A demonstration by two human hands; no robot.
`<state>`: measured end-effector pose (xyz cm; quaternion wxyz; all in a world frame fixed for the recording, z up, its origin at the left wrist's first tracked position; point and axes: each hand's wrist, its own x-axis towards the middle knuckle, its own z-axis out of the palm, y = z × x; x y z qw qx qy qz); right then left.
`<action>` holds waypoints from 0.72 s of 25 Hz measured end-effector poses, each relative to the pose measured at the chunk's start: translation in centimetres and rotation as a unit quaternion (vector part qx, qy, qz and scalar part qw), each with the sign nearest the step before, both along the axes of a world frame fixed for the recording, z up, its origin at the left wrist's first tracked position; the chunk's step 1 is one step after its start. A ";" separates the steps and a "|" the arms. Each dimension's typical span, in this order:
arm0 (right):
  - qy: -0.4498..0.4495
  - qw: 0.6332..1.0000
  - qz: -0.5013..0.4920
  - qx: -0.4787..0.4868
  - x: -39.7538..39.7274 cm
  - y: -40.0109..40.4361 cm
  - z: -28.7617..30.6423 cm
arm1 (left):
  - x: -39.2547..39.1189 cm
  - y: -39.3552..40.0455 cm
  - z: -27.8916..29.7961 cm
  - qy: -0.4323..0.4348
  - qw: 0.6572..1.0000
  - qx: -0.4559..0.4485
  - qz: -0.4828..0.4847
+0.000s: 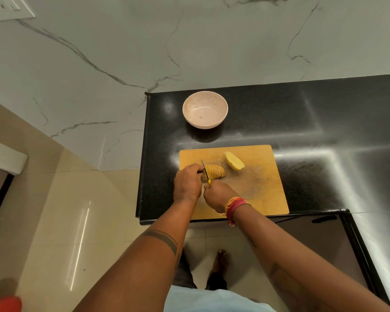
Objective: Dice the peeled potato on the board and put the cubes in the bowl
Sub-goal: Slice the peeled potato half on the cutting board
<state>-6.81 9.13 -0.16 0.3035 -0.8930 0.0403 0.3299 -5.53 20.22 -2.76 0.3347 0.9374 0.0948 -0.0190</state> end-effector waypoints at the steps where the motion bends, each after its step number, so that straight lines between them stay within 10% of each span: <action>1: 0.008 1.000 0.000 0.002 0.5 0.2 0.0 | 0.0 0.0 -0.1 0.001 1.000 0.001 -0.001; 18: 0.033 0.999 0.004 -0.001 -6.5 -2.4 -2.6 | -0.6 -0.5 -0.4 0.000 0.999 -0.023 0.026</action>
